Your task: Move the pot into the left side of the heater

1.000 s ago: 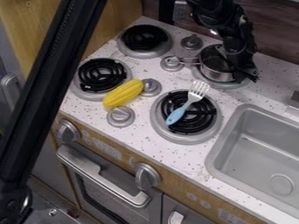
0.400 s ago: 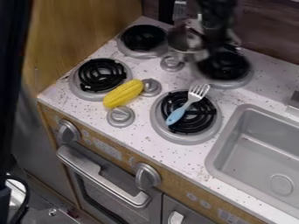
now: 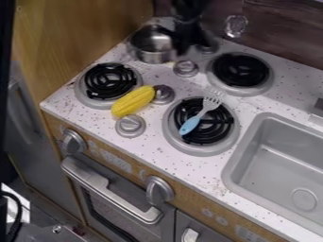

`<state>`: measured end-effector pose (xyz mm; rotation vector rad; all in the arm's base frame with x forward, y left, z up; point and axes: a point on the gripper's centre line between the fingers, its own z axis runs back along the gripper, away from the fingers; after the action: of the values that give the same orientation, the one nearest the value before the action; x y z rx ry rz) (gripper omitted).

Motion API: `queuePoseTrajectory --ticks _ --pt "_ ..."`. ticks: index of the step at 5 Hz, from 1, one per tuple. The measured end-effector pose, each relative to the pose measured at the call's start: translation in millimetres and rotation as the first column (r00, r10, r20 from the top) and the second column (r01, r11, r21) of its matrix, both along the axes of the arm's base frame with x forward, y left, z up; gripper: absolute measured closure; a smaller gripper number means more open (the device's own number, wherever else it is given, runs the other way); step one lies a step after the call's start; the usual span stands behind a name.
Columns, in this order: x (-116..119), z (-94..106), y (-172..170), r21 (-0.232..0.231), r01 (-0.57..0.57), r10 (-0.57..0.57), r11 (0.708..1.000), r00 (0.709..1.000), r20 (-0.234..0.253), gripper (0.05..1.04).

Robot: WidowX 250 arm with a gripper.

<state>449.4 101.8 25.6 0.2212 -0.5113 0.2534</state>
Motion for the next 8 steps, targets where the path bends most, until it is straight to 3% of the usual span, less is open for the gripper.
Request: queuePoseTrajectory --ticks 1,2,3,4,5,6,7,8 --pt "-5 -14.7 33 0.010 -0.061 0.062 0.998 0.998 -0.025 1.004" --pt "-12 -25.8 48 -0.021 -0.108 0.107 0.994 0.993 -0.047 1.004" --pt "-26 -44.7 62 -0.047 -0.165 0.159 0.985 0.982 -0.105 1.004" --pt "-35 -48.5 68 -0.056 -0.192 0.182 0.980 0.972 -0.146 1.004" --pt "-41 -55.9 69 -0.083 -0.206 0.192 0.975 0.970 -0.149 0.985" --pt "-43 -56.4 68 -0.097 -0.203 0.187 0.974 0.970 -0.156 0.823" --pt "-34 -48.8 64 -0.104 -0.138 0.120 0.985 0.979 -0.163 0.541" --pt "-32 -37.3 50 -0.074 -0.039 0.022 0.997 0.977 -0.211 0.235"
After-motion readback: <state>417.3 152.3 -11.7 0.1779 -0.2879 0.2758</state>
